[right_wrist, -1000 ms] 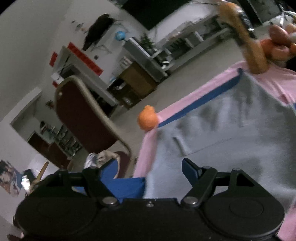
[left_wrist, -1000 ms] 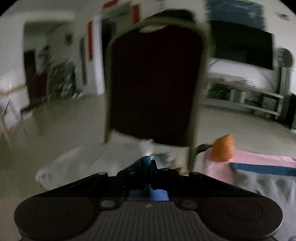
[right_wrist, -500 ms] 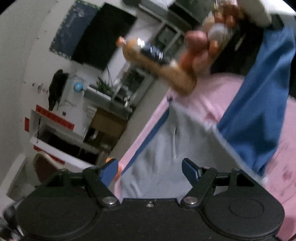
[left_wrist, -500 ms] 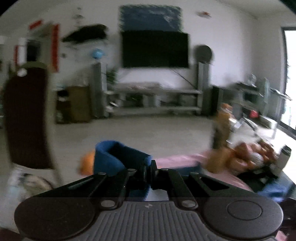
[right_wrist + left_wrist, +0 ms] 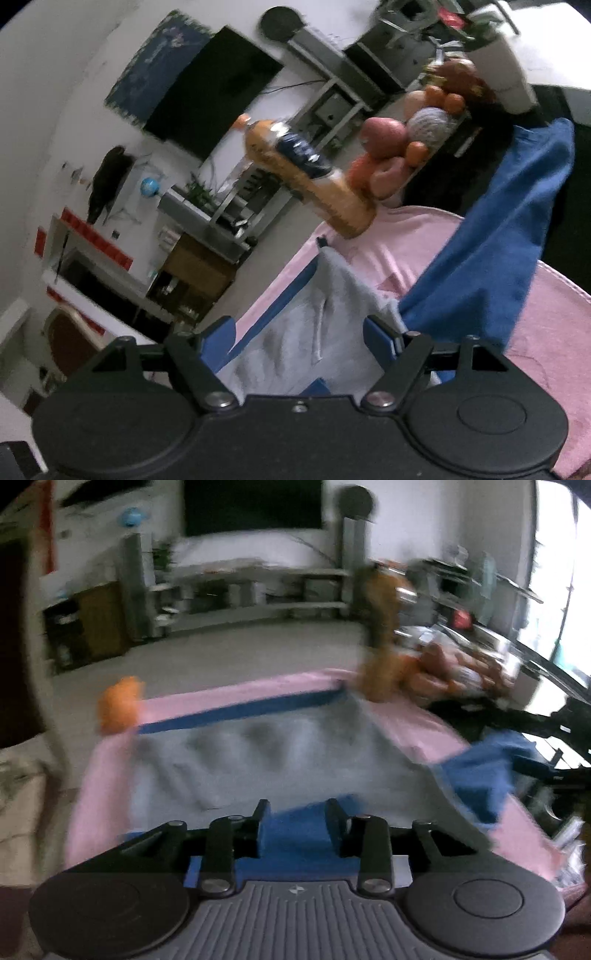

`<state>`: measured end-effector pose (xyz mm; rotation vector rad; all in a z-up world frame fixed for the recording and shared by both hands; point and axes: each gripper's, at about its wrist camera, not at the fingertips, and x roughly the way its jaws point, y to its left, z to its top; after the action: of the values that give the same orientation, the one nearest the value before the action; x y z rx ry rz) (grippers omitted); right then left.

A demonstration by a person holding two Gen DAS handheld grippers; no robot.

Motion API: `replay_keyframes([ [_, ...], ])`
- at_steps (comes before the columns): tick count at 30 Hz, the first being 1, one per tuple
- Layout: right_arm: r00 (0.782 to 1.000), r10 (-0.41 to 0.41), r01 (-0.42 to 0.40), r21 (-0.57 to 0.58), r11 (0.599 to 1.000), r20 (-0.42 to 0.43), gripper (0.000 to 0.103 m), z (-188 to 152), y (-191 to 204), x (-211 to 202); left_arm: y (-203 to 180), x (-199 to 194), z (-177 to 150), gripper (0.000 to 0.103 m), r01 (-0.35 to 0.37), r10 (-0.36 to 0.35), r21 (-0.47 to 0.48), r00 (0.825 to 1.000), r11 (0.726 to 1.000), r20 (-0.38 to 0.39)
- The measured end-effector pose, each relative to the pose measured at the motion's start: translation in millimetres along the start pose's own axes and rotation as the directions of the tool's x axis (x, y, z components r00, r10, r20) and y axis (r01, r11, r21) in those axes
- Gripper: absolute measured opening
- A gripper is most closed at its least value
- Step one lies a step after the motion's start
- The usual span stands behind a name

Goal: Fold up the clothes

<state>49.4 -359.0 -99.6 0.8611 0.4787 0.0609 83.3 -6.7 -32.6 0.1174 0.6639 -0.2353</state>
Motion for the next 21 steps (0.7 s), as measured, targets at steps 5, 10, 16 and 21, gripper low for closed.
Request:
replay_keyframes([
  [5,0.986,0.01,-0.024,-0.08,0.997,-0.168,0.075,-12,30,34,95,12,-9,0.024,-0.167,0.161,-0.139,0.986,0.976,-0.05],
  [10,0.893,-0.187,0.088,-0.247,0.965,-0.41,0.046,-30,51,113,127,43,-37,0.018,-0.203,0.18,-0.227,0.977,0.953,-0.117],
  [16,0.818,-0.359,0.237,-0.306,0.922,-0.449,0.043,-51,27,173,111,51,-39,0.032,-0.147,0.129,-0.194,0.986,0.97,-0.101],
  [21,0.797,-0.464,0.236,-0.509,0.828,-0.386,0.038,-81,43,187,102,58,-40,0.033,-0.158,0.136,-0.174,0.982,0.972,-0.132],
])
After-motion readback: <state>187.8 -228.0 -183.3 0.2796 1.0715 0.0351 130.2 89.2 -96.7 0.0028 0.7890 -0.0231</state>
